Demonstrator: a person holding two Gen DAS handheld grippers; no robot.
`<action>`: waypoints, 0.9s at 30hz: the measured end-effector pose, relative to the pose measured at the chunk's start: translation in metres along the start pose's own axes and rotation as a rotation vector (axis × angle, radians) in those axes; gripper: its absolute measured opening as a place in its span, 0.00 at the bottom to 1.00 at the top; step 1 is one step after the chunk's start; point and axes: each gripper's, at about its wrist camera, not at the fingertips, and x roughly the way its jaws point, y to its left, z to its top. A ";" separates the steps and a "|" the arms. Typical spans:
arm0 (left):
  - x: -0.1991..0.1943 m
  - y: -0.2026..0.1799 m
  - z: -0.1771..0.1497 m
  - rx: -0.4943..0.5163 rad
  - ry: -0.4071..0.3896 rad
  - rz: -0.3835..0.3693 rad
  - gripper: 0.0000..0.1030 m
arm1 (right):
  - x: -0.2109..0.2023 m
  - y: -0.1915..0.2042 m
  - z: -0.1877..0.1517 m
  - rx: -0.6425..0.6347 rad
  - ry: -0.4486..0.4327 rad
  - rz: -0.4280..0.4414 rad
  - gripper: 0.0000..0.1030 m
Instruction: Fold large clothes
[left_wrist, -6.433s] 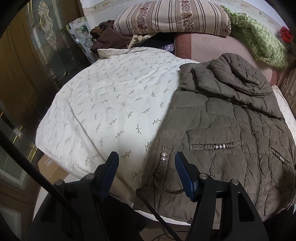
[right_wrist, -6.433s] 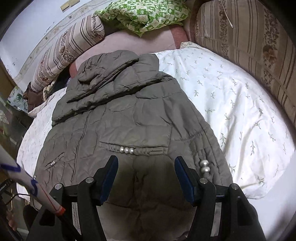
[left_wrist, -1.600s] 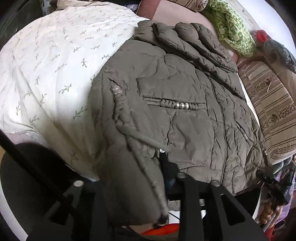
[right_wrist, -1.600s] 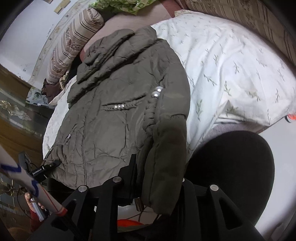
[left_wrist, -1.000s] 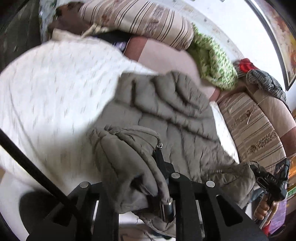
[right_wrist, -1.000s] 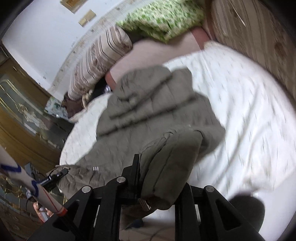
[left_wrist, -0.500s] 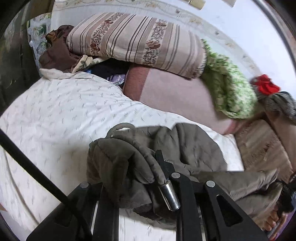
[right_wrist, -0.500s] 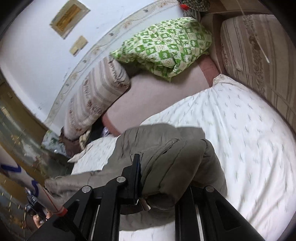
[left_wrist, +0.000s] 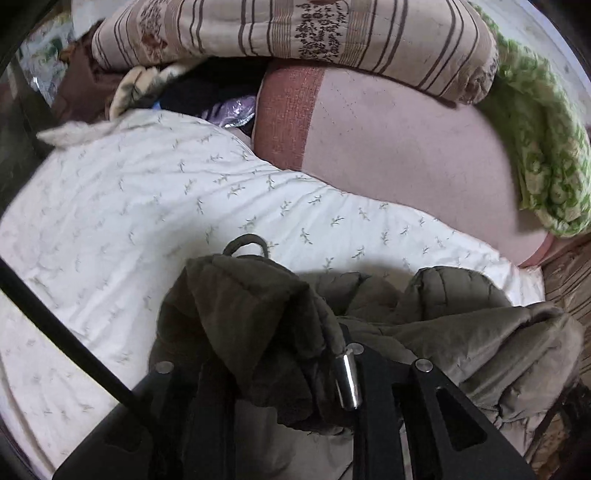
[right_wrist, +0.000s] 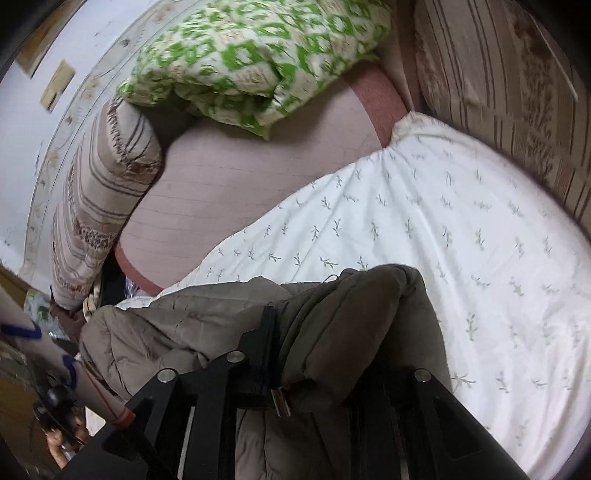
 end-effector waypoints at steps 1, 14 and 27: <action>-0.004 0.004 -0.002 -0.016 -0.008 -0.038 0.28 | -0.001 -0.003 -0.001 0.010 -0.017 0.020 0.35; -0.145 0.015 -0.034 0.014 -0.185 -0.333 0.60 | -0.076 0.061 -0.054 -0.314 -0.163 -0.069 0.75; -0.187 0.084 -0.186 0.043 -0.491 -0.128 0.74 | 0.044 0.172 -0.141 -0.584 -0.099 -0.236 0.57</action>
